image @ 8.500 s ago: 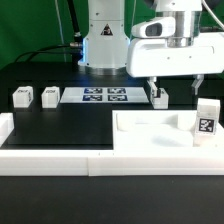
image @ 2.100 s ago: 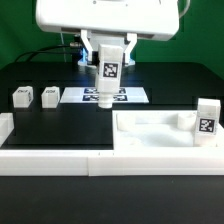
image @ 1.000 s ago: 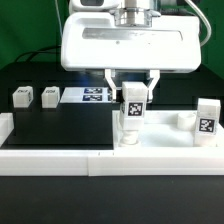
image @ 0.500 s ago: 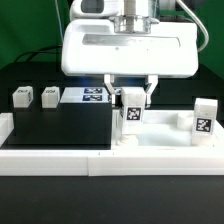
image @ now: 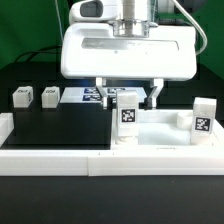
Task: Assemble square table
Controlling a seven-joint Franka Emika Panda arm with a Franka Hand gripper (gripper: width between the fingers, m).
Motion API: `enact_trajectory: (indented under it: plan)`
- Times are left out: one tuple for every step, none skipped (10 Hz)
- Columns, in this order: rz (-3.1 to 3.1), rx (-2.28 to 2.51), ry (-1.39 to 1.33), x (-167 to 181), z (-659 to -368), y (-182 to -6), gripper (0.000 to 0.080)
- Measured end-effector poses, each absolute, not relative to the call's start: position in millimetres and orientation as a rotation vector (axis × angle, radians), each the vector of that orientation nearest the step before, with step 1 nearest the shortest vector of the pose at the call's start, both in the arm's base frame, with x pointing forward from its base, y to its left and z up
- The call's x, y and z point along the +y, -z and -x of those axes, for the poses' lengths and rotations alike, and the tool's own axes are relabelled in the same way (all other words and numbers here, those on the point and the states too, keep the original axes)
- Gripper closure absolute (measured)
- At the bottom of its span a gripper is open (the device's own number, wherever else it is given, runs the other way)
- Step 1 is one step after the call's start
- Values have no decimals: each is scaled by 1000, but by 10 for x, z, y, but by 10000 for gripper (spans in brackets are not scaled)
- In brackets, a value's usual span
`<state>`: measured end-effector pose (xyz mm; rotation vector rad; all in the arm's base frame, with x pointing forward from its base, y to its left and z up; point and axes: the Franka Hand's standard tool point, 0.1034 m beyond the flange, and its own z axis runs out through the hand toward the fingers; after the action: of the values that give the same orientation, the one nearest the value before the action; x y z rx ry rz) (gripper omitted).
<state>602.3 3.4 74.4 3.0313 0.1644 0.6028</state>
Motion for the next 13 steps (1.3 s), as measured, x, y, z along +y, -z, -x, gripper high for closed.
enact_trajectory:
  plan:
    - [-3031,164,-603,34,-6023,-744,175]
    - [-3031,164,-603,34,-6023,-744,158]
    - [-3031,164,-603,34,-6023,-744,158]
    - [-3031,164,-603,34,-6023,-744,151]
    - [-3031,164,-603,34,-6023,-744,151]
    - [-3031,164,-603,34,-6023,-744,151]
    - [-3031,164,-603,34,-6023,-744,151]
    - [-3031,164,-603,34,-6023,-744,151]
    - [-3039,158,-588,32,-6016,-739,151]
    - [-3122,94,-440,22,-5993,-763,151]
    - [-3183,19,-341,-37,-6055,-853,151]
    - [-3253,-76,-165,-27,-6087,-897,151]
    - [-3287,-115,-45,-13,-6126,-911,151]
